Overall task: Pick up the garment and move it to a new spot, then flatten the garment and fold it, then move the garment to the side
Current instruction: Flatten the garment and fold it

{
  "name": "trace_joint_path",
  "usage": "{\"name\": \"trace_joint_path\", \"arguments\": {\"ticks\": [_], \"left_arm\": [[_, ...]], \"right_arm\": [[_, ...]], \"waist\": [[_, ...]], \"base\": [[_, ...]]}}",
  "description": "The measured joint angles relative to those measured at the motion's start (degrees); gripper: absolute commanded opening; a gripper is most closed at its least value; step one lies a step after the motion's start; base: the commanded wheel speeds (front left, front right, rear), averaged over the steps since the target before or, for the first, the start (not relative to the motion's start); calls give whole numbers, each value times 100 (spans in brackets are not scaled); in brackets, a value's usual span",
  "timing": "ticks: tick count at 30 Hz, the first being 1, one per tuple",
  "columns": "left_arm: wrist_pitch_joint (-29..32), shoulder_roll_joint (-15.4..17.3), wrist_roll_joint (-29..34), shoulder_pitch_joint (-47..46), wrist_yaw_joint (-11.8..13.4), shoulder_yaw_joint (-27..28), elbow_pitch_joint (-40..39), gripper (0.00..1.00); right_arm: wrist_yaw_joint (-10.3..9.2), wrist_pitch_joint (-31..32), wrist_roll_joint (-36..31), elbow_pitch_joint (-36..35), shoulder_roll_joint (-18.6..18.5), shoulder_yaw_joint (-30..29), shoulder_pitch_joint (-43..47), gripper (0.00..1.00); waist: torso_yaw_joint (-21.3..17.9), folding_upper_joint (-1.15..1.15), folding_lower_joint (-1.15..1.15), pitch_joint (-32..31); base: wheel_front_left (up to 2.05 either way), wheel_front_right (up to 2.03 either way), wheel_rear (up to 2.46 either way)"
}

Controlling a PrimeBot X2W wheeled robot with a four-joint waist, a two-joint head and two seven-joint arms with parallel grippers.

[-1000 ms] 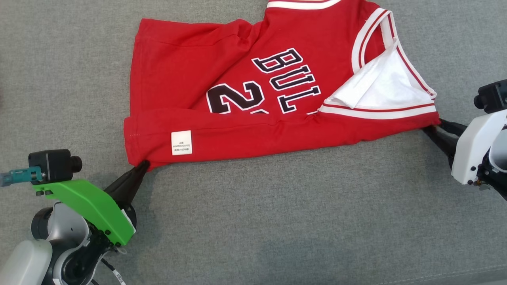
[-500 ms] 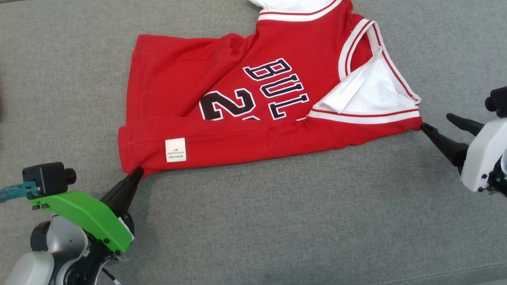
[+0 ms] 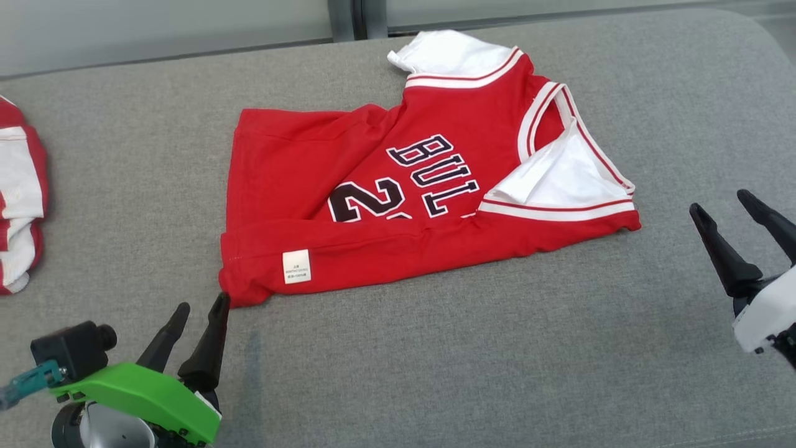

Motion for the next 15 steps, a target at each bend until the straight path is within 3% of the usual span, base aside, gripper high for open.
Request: {"name": "trace_joint_path", "arguments": {"ticks": [7, 11, 15], "left_arm": [[-936, -121, 492, 251, -132, 8, 326, 100], [-1524, -186, 842, 276, -443, -115, 697, 100], [-2102, -193, 1199, 271, -589, -199, 1285, 100]], "right_arm": [[0, -933, -691, 108, 650, -321, 520, 100], [-1, -1693, -1144, 509, 981, -345, 695, 100], [0, -2313, -1468, 1081, 1273, -121, 713, 100]], "waist": [[139, 0, 0, -393], [251, 0, 0, -517], [320, 0, 0, -628]], "base": [[0, 0, 0], [0, 0, 0], [0, 0, 0]]}}
